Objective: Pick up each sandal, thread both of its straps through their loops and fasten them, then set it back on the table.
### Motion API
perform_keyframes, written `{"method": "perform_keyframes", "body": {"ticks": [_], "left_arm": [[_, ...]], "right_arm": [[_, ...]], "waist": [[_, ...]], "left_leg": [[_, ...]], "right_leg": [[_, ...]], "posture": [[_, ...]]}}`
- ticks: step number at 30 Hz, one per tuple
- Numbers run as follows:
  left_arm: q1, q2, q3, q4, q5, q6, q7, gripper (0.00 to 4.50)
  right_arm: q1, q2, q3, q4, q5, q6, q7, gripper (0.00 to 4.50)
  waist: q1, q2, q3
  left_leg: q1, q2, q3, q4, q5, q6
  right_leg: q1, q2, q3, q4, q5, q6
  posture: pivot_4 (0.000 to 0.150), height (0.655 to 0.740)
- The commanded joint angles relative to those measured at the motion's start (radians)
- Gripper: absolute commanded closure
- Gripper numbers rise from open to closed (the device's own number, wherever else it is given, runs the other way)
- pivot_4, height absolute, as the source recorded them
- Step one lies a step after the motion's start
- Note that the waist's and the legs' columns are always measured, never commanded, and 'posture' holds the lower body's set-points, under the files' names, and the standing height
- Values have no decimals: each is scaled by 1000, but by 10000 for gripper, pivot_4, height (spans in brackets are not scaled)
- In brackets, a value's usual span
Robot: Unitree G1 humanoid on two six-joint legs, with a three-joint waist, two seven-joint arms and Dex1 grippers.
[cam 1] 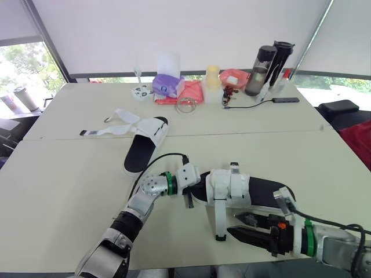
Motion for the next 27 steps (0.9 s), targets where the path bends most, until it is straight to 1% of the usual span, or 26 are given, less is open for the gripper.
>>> {"method": "perform_keyframes", "body": {"ticks": [1, 4, 7, 10, 14, 15, 17, 18, 23, 27], "left_arm": [[26, 18, -24, 66, 52, 45, -3, 45000], [26, 18, -24, 66, 53, 45, -2, 45000], [25, 19, -24, 67, 53, 44, -2, 45000], [24, 19, -23, 69, 53, 43, -1, 45000], [26, 22, -20, 67, 52, 44, 3, 45000], [28, 23, -20, 66, 52, 44, 2, 45000], [34, 25, -21, 65, 52, 42, 2, 45000], [34, 24, -22, 65, 53, 42, 3, 45000], [32, 20, -23, 66, 53, 44, 3, 45000], [26, 18, -23, 73, 53, 41, 1, 45000]], "right_arm": [[-19, 19, 27, -8, -31, -14, -3, 380], [-43, 46, 57, 17, -54, -15, -9, 380], [-73, 74, 86, 26, -45, -2, -4, 380], [-105, 109, 117, 35, -42, 9, -20, 7587], [-91, 128, 104, 30, -18, 18, -20, 27479], [-79, 126, 98, 21, -10, 20, -16, 34020], [-58, 119, 95, 3, 0, 26, -12, 43304], [-51, 116, 96, -2, 10, 34, -12, 44506], [-14, 99, 99, -41, 30, 44, -1, 44506], [13, 74, 108, -70, 2, 28, 17, 44506]], "waist": [[0, 0, 0], [0, 0, 0], [0, 0, 0], [0, 0, 0], [0, 0, 0], [0, 0, 0], [0, 0, 0], [0, 0, 0], [0, 0, 0], [0, 0, 0]], "left_leg": [[0, 0, 0, 0, 0, 0], [0, 0, 0, 0, 0, 0], [0, 0, 0, 0, 0, 0], [0, 0, 0, 0, 0, 0], [0, 0, 0, 0, 0, 0], [0, 0, 0, 0, 0, 0], [0, 0, -1, 0, 0, 0], [0, 0, -1, 0, 0, 0], [0, 0, -1, 0, 0, 0], [0, 0, -1, -1, 0, 0]], "right_leg": [[0, 0, 0, 0, 0, 0], [0, 0, 0, 0, 0, 0], [0, 0, 0, 0, 0, 0], [0, 0, 0, 0, 0, 0], [0, 0, 0, 0, 0, 0], [-1, 0, 0, 0, 0, 0], [0, 0, 0, 0, 0, 0], [0, 0, 0, 0, 0, 0], [0, 0, 0, 0, 0, 0], [-1, 0, 0, 0, 0, 0]], "posture": [[1500, 7400], [1500, 7400], [1500, 7400], [1500, 7400], [1500, 7400], [1500, 7400], [1500, 7400], [1500, 7400], [1500, 7400], [1500, 7400]]}}
